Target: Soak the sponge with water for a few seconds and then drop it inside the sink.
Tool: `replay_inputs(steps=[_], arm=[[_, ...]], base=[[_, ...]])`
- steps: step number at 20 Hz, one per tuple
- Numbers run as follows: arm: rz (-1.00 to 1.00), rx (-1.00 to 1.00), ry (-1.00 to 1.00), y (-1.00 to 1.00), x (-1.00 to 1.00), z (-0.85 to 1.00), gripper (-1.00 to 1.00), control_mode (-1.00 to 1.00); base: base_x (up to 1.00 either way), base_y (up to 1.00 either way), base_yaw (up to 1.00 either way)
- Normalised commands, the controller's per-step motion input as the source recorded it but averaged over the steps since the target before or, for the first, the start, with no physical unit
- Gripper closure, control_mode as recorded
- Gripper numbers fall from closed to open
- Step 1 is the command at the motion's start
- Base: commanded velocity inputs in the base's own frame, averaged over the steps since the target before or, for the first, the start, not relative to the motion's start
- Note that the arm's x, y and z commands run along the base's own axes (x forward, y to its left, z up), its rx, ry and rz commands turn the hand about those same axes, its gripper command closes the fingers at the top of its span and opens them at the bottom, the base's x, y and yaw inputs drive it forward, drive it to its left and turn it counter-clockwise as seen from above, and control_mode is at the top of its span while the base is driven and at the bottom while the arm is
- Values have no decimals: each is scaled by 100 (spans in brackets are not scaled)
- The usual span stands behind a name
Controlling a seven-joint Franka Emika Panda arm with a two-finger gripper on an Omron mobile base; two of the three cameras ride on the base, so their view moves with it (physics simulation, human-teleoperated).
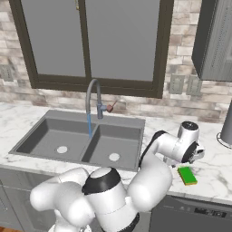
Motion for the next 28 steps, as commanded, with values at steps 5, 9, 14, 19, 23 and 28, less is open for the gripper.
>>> replay_inputs(steps=[5, 9, 14, 19, 23, 28], arm=[[0, 0, 0, -18, -8, 0, -100, -100], [0, 2, 0, -13, -24, 0, -100, -100], [0, 2, 0, -2, -13, -7, -100, -100], [0, 0, 0, 0, 0, -27, -100, -100], [0, 0, 0, 0, 0, -24, -100, -100], [0, 0, 0, 0, 0, -18, -100, -100]], base=[[0, 0, 0], [0, 0, 0], [0, 0, 0], [0, 0, 0], [0, 0, 0], [0, 0, 0]])
